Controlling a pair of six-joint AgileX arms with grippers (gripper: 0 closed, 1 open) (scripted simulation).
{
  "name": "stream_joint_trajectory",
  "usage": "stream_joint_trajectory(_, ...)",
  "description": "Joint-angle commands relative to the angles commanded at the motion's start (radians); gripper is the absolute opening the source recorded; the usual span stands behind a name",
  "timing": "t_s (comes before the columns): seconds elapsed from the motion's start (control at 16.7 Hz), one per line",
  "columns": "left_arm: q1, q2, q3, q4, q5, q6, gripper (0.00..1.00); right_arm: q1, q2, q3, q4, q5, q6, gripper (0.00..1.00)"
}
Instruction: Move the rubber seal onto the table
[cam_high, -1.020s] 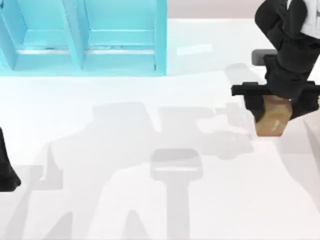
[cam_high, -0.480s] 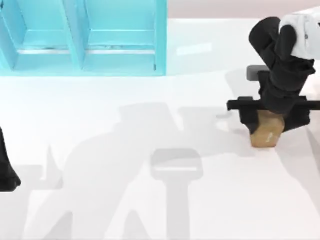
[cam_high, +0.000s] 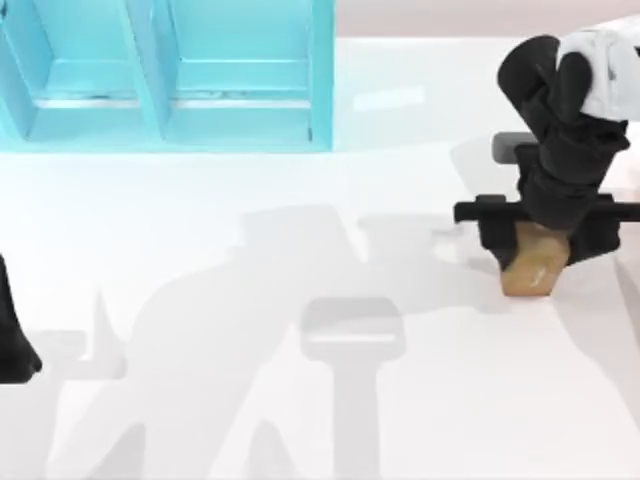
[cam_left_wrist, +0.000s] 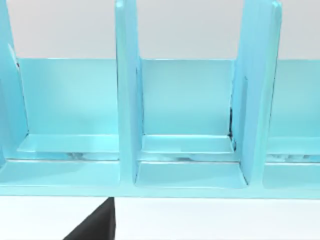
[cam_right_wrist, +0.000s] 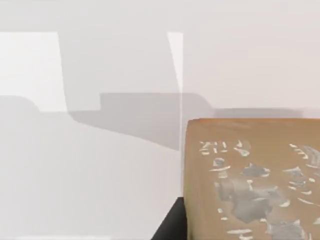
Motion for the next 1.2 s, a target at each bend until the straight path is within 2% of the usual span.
stream_joint_trajectory(0.48, 0.0, 0.0, 0.0, 0.0, 0.0, 0.0, 1.0, 0.0, 0.0, 0.0, 0.0, 0.0, 0.0, 0.98)
stream_joint_trajectory(1.2, 0.0, 0.0, 0.0, 0.0, 0.0, 0.0, 1.0, -0.002, 0.001, 0.039, -0.039, 0.0, 0.001, 1.0)
